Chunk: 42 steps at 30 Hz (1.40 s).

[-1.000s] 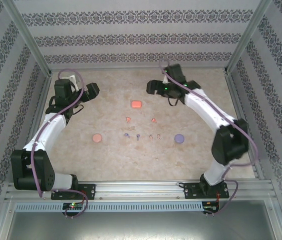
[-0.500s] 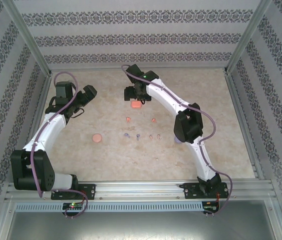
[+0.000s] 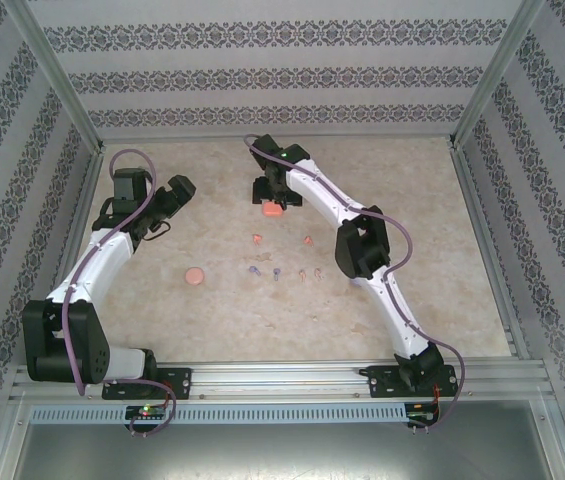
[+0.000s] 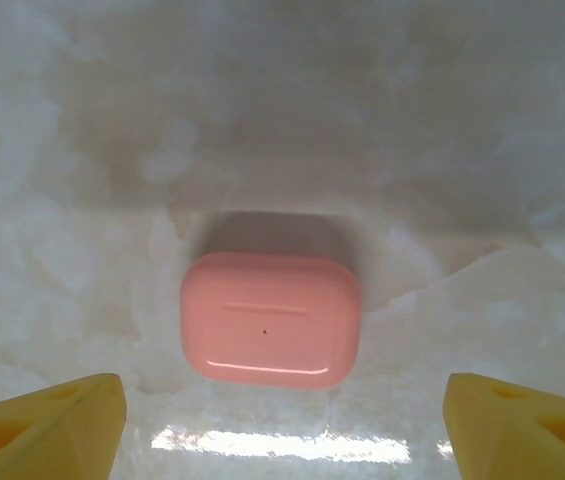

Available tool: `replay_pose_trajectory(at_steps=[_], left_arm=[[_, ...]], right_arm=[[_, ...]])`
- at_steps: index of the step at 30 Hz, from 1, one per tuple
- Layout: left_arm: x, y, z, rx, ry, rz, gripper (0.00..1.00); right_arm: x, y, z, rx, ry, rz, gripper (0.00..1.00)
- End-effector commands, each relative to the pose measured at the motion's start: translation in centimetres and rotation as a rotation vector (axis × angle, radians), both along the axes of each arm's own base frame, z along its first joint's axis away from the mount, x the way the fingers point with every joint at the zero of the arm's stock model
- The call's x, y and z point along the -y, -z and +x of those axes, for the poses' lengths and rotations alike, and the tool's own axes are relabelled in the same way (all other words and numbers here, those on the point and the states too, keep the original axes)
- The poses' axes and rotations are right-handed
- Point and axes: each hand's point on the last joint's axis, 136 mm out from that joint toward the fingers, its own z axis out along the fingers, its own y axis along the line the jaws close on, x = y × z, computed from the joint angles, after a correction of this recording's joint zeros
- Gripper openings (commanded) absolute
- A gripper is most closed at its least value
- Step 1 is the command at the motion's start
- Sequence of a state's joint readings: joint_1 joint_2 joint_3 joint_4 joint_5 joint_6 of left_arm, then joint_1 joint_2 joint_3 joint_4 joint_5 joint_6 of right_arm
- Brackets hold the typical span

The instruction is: Insert wireless bluetooth earbuds into charging case

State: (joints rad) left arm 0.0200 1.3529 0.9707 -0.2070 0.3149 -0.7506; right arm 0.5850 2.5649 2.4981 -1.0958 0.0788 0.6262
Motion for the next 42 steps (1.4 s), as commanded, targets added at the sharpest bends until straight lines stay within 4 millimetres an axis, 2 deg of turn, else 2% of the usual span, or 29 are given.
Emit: replay_pose_trajectory(at_steps=[1,10,26,35,42], left_arm=[[0.4,-0.1,0.3,0.022,0.014,-0.023,0.99],[0.7,0.9,0.6,0.002,0.026,-0.041,0.99],[0.5,2.0,0.6,-0.029,0.010,-0.034,0.99],[0.5,2.0,0.4,-0.034,0.006,-0.022,0.99],[0.7,2.0,0.2,-0.040,0.009,-0.012,0.99]], right_arm=[[-0.3,0.7,0.4,-0.001,0.020,0.002,0.83],[-0.8,2.7,1.1,-0.003,0.030,0.000,0.79],[-1.6,5.1,0.2,-0.007,0.012,-0.069,0.73],[-1.3,6.0,0.1,-0.012,0.012,-0.105,0.70],[-1.2,6.3,0.9,0.001,0.060,-0.078,0.70]])
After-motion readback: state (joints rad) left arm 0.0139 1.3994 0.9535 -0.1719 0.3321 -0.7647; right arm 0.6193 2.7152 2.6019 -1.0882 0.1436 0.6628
